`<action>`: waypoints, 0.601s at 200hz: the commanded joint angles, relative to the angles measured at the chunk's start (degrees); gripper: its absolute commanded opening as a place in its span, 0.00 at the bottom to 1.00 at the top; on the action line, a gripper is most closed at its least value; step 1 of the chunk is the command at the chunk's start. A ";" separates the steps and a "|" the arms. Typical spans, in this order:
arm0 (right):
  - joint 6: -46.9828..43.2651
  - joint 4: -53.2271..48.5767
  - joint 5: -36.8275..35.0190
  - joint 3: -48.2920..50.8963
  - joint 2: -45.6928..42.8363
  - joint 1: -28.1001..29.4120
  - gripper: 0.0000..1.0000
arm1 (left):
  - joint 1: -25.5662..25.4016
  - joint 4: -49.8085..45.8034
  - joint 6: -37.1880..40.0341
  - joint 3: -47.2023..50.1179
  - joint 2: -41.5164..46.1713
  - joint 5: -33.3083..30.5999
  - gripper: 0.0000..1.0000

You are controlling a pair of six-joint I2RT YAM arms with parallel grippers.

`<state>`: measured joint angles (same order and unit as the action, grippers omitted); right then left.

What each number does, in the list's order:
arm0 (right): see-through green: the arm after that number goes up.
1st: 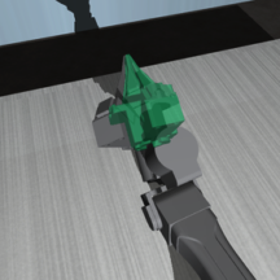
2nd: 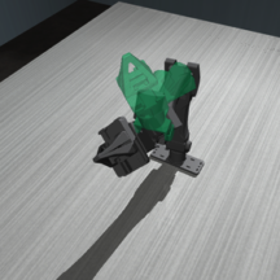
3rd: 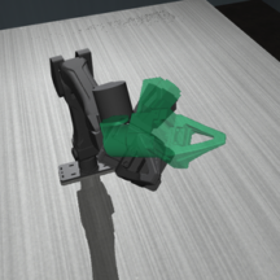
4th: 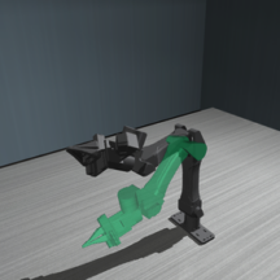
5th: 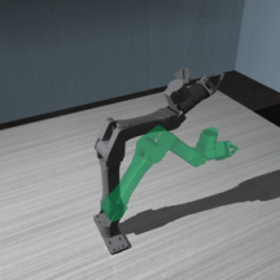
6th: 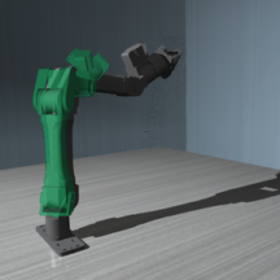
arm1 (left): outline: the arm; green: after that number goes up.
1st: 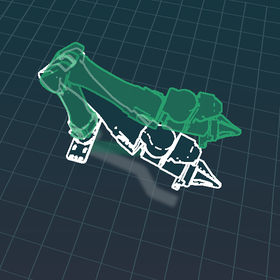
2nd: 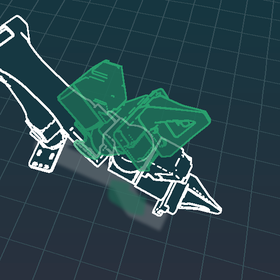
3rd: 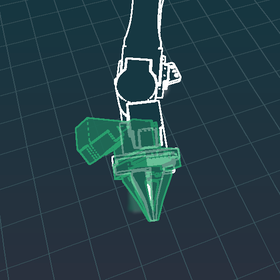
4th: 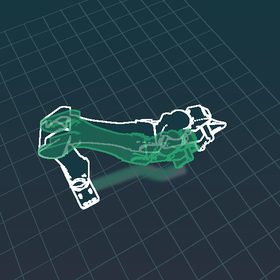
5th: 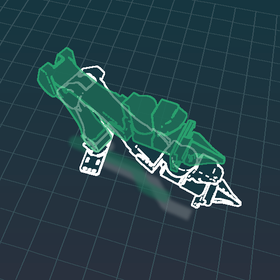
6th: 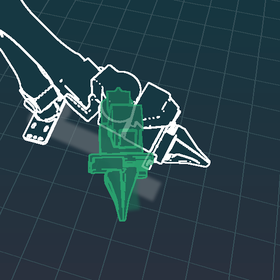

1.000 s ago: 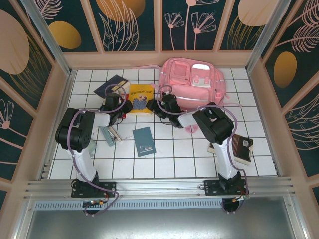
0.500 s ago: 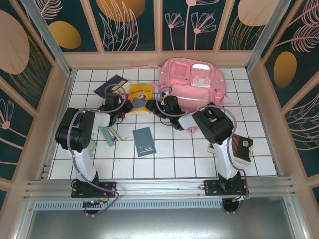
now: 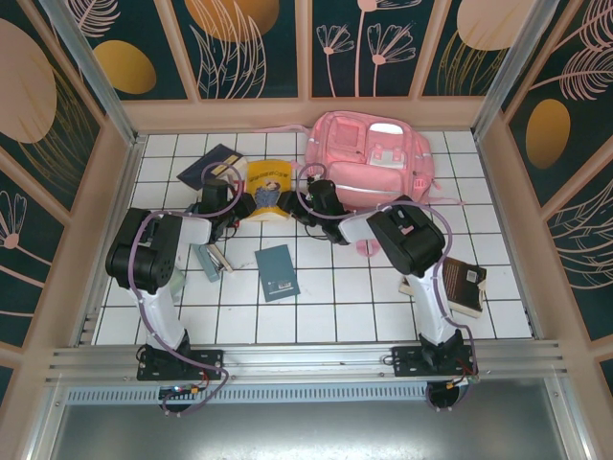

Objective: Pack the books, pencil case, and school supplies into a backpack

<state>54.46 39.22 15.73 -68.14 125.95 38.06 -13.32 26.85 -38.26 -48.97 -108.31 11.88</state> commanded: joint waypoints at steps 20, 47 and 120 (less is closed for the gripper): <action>3.53 16.23 14.54 -0.24 2.11 3.07 0.52 | -2.77 1.38 -3.90 2.04 1.61 16.50 0.35; 1.99 12.07 11.10 0.94 -0.17 3.07 0.52 | -2.83 -1.36 -2.48 1.84 4.76 14.53 0.42; -4.73 -6.05 -2.51 1.04 -3.61 3.50 0.53 | -2.82 -11.71 3.10 -0.62 11.84 1.16 0.68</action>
<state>52.99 39.11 16.56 -67.13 125.32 40.40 -15.90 18.76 -37.60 -47.70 -96.20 13.47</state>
